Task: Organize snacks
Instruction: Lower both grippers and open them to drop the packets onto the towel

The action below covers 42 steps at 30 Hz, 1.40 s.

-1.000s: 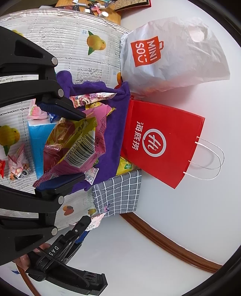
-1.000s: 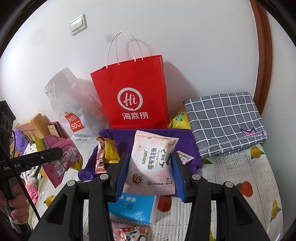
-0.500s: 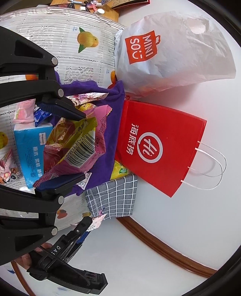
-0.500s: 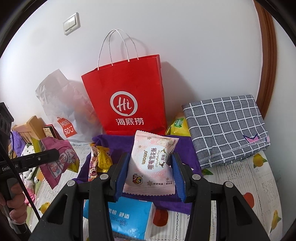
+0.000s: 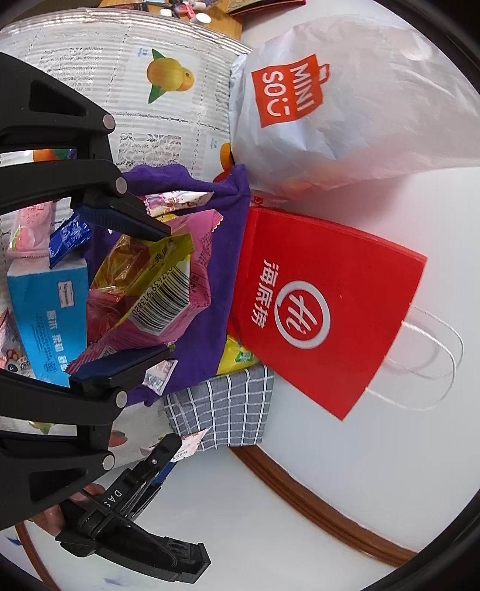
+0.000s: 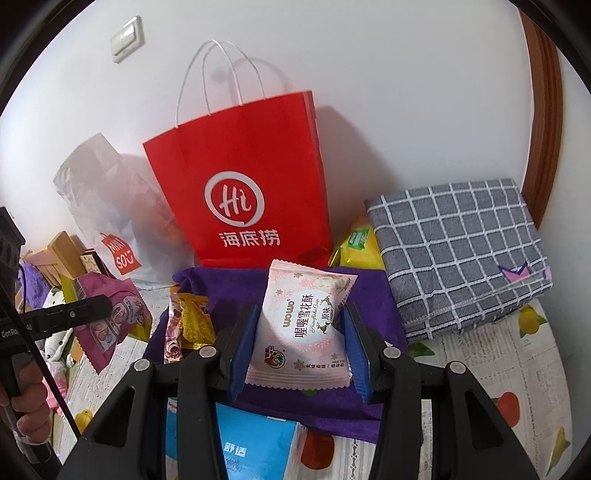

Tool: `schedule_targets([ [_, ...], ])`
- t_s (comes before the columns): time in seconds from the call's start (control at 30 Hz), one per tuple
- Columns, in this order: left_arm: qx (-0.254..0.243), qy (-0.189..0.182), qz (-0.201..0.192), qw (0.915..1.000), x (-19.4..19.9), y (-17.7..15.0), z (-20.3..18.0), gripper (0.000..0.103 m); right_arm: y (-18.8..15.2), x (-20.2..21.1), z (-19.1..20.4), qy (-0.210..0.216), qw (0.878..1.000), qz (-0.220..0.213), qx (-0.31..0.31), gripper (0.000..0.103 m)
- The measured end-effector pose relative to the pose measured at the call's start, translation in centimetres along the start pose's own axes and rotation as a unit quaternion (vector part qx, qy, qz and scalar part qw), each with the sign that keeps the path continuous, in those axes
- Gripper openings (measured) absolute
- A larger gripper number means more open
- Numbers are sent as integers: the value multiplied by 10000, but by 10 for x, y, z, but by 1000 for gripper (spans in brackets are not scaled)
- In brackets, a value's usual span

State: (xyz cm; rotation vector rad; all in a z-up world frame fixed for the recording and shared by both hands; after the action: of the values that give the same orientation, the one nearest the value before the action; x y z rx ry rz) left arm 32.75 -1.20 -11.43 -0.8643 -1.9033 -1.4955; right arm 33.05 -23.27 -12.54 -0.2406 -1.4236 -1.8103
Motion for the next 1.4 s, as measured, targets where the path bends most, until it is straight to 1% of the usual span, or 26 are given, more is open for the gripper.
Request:
schedule_targets([
  [0.1,80,20,70,9999,-9,2,4,55,1,-10,-4,5,10000,55,14,45],
  [0.17,51,37,98,9999,-13,4,3,55,5,-18,-4,12,10000,72,59,45],
  [0.33,-32,132,85,9999,-23,9,4,55,16,-47,-12,224,9995,214,19,45],
  [0.4,-23,119,119,9999,-31,9,3,55,19,-60,-15,203,9993,296,61,45],
  [0.5,-20,54,230,9997,-44,8,0,55,14,-78,-23,5,9988,450,178,45],
  [0.6,-105,45,278,9995,-55,6,-4,55,3,-96,-31,100,9976,678,57,45],
  [0.67,-141,51,305,9994,-62,5,-6,55,0,-103,-37,38,9966,812,93,45],
  [0.73,-189,75,360,9991,-71,4,-7,55,-2,-107,-41,-24,9963,855,126,45],
  [0.83,-222,74,458,9987,-82,1,-8,55,-9,-117,-45,40,9948,1014,102,46],
  [1.0,-252,41,617,9978,-96,-9,-10,55,-23,-131,-55,-97,9915,1300,31,46],
  [1.2,-315,41,739,9968,-106,-14,-17,55,-35,-143,-55,-41,9882,1534,-37,47],
  [1.3,-422,58,776,9961,-111,-18,-24,55,-35,-142,-55,-44,9873,1586,-11,47],
  [1.33,-464,75,780,9958,-113,-20,-26,55,-33,-141,-55,-41,9878,1560,-16,48],
  [1.4,-528,80,824,9952,-117,-23,-30,55,-26,-134,-56,-20,9895,1446,-70,56],
])
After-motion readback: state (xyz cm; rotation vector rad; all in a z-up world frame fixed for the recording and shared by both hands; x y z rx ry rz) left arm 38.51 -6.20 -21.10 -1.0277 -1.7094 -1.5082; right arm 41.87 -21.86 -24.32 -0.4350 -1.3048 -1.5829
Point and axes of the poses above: each gripper's, at about its wrist camera, not at the fingertips, and x roughly against the way its jaws point, z to its left, y to its top, the point moved 9 cm from there along -x, roughly the way its jaws point, and after that the axes turned 13 degrees about y, right-handed, at the moved point
